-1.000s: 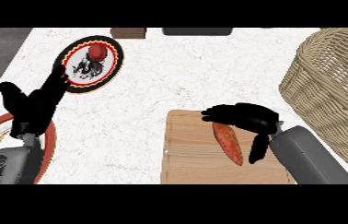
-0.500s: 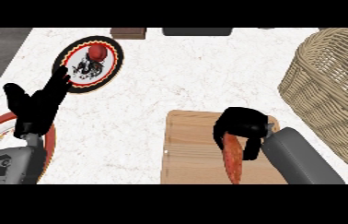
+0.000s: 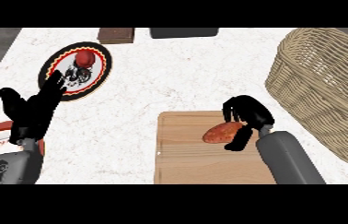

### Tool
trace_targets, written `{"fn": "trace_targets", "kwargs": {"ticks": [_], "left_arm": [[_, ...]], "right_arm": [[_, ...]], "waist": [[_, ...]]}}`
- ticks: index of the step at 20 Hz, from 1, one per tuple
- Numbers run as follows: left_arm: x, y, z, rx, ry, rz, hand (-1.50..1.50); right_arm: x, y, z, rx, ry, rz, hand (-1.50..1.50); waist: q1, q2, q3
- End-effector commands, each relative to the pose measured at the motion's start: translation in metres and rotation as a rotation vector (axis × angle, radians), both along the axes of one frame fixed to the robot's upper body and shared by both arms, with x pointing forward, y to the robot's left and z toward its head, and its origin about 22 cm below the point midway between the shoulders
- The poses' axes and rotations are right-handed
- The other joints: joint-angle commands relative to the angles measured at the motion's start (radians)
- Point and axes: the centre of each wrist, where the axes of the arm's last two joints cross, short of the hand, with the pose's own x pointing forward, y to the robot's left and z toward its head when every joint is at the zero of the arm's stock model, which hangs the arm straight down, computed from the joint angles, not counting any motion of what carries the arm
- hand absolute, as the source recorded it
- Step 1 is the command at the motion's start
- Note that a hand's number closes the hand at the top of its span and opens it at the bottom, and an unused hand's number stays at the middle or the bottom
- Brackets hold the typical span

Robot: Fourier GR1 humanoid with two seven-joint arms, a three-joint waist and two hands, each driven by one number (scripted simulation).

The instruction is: Pick the sweet potato from the cutting board and place it in the basket

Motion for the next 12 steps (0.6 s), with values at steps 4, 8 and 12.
{"fn": "trace_targets", "kwargs": {"ticks": [4, 8, 12], "left_arm": [[0.006, -0.006, 0.007, -0.004, -0.013, -0.046, 0.00], [0.008, -0.020, 0.002, -0.011, -0.012, -0.084, 0.00], [0.016, -0.024, 0.008, -0.008, -0.012, -0.107, 0.00]], "right_arm": [[0.003, 0.048, 0.006, 0.009, 0.024, -0.597, 1.50], [0.005, 0.074, 0.040, 0.206, -0.101, -0.757, 1.50], [0.009, 0.118, 0.096, 0.425, -0.352, -0.799, 1.50]], "waist": [[0.055, 0.012, 0.011], [0.100, 0.013, 0.015], [0.122, 0.017, 0.014]]}}
